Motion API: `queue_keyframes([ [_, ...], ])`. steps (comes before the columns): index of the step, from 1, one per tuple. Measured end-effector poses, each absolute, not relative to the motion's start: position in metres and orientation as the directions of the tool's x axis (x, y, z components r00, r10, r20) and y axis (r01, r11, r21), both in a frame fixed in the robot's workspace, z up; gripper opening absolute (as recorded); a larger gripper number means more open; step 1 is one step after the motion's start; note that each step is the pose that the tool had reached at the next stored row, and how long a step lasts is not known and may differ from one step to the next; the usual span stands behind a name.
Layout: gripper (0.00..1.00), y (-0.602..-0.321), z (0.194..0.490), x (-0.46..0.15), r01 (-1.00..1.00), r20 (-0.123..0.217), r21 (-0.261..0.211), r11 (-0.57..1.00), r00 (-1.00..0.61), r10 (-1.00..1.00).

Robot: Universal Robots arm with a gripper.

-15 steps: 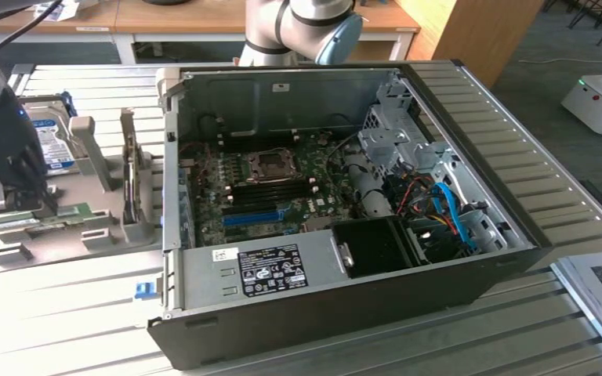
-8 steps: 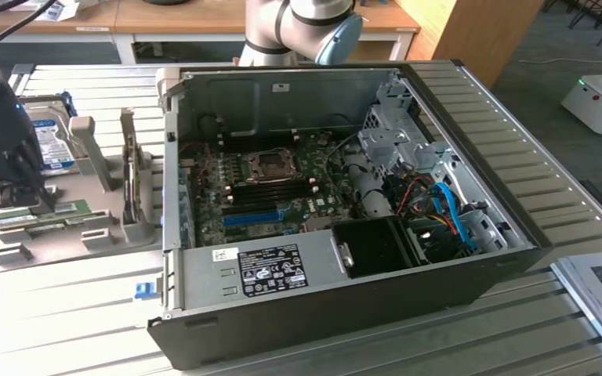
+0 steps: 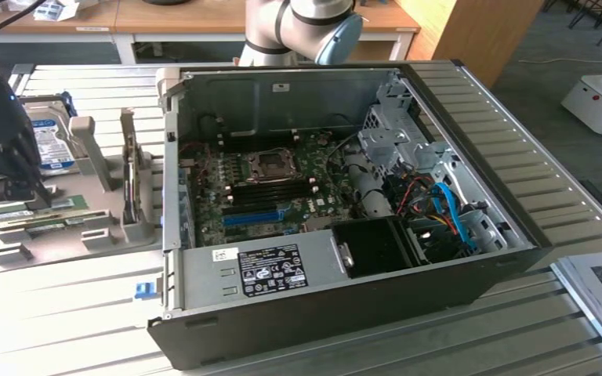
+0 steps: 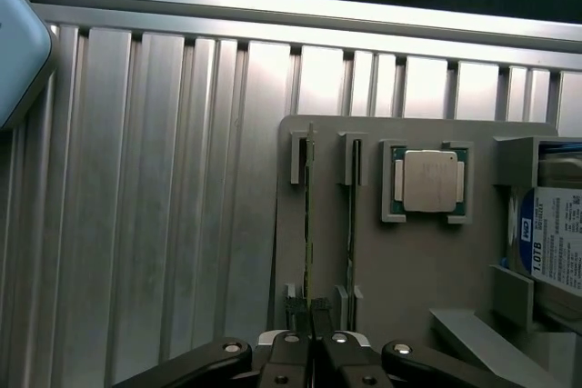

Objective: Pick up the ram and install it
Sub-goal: 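Pick up the ram and move it above insertion slot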

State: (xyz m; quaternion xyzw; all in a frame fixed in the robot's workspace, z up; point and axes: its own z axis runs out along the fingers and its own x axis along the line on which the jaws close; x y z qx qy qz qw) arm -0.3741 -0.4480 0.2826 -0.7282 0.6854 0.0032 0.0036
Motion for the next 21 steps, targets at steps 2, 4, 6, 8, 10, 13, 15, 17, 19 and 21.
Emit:
queue_keyframes([
  [2,0.12,-0.448,0.285,-0.374,-0.998,-0.010,-0.001,-0.060,0.060,-0.998],
  [4,0.12,-0.448,0.287,-0.374,-0.998,-0.010,-0.001,-0.058,0.058,-0.998],
  [6,0.12,-0.448,0.289,-0.374,-0.998,-0.010,-0.001,-0.057,0.057,-0.998],
  [8,0.12,-0.448,0.291,-0.374,-0.998,-0.010,-0.001,-0.056,0.056,-0.998],
  [10,0.12,-0.448,0.294,-0.374,-0.999,-0.010,-0.001,-0.054,0.054,-0.998],
  [13,0.12,-0.448,0.297,-0.374,-0.999,-0.010,-0.001,-0.052,0.052,-0.999],
  [15,0.12,-0.448,0.299,-0.374,-0.999,-0.010,-0.001,-0.051,0.051,-0.999],
  [17,0.12,-0.448,0.301,-0.374,-0.999,-0.010,-0.001,-0.050,0.050,-0.999],
  [19,0.12,-0.448,0.303,-0.374,-0.999,-0.010,-0.001,-0.049,0.049,-0.999],
  [21,0.12,-0.448,0.304,-0.374,-0.999,-0.010,-0.001,-0.047,0.047,-0.999],
])
